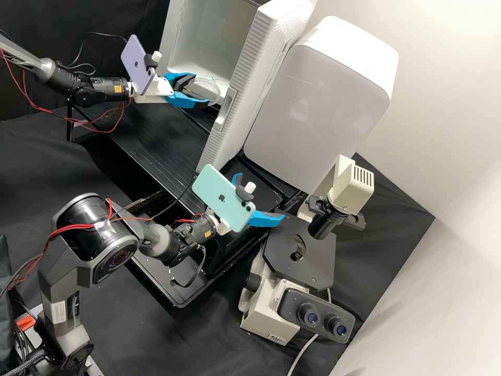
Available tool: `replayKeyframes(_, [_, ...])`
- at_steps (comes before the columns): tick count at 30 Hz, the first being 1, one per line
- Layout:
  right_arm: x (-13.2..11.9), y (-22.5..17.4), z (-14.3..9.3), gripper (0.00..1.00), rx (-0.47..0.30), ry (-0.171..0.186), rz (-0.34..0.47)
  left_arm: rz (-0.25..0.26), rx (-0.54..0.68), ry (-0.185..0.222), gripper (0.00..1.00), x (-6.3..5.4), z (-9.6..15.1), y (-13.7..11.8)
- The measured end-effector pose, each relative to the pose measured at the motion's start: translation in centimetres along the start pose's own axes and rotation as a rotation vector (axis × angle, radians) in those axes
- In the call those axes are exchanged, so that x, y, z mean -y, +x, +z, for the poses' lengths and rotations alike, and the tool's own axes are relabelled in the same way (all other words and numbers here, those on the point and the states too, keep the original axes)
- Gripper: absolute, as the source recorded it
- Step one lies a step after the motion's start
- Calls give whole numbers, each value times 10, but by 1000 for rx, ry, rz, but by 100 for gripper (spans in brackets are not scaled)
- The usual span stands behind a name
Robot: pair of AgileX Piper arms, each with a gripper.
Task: Place the petri dish in the incubator
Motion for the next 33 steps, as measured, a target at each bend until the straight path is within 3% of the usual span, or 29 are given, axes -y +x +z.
replayKeyframes(9, [0, 0, 0, 100, 0, 0, 0, 28, -87, -10, 0, -11, -6, 25])
replayKeyframes(14, [0, 0, 0, 100, 0, 0, 0, 51, -125, 16, 0, -15, -9, 43])
replayKeyframes(24, [0, 0, 0, 100, 0, 0, 0, -11, -184, 31, 0, -10, -9, 73])
replayKeyframes(33, [0, 0, 0, 100, 0, 0, 0, -4, -241, 44, 0, -21, -12, 95])
